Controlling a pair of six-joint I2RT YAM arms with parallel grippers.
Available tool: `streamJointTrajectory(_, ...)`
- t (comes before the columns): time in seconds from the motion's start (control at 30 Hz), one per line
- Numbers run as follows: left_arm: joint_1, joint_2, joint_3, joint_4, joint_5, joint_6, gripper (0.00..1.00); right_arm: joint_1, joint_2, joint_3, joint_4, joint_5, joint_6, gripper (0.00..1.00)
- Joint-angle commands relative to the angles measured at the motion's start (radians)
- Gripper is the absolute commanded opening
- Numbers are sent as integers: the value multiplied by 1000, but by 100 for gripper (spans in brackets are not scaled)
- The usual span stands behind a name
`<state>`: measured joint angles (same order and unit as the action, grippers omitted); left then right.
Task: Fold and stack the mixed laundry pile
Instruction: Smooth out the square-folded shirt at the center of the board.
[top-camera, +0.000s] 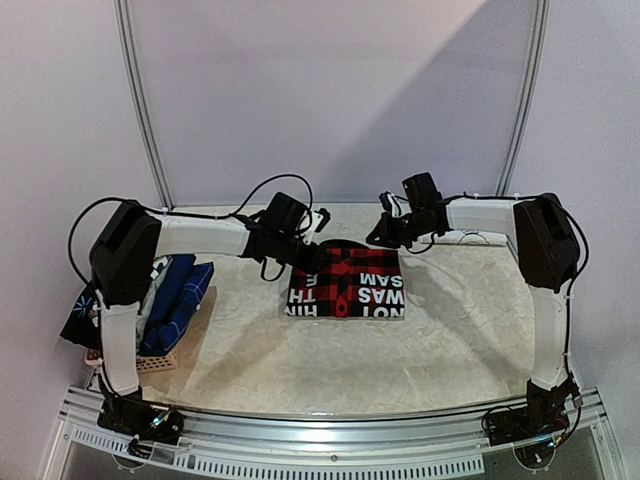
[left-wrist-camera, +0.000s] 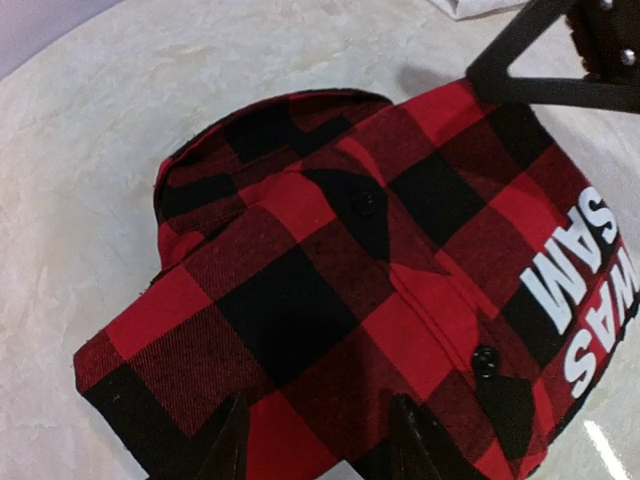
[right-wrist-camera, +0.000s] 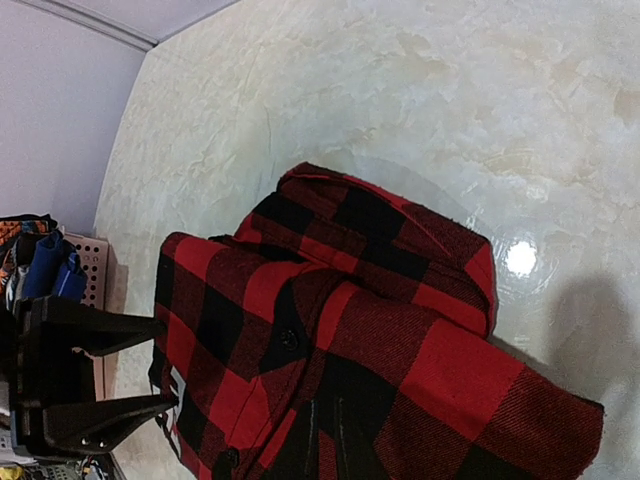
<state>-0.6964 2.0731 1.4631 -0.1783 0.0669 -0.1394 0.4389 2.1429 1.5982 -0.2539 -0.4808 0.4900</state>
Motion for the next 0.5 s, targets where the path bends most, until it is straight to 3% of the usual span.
streamJointTrajectory(0.0,39,54,59,-46,41,18,48,-10,13,-30,5,-2,-22,7)
streamJointTrajectory(0.47,105,127,89,-18,99,-8,47,-67,104,-15,26,-36,-18,7)
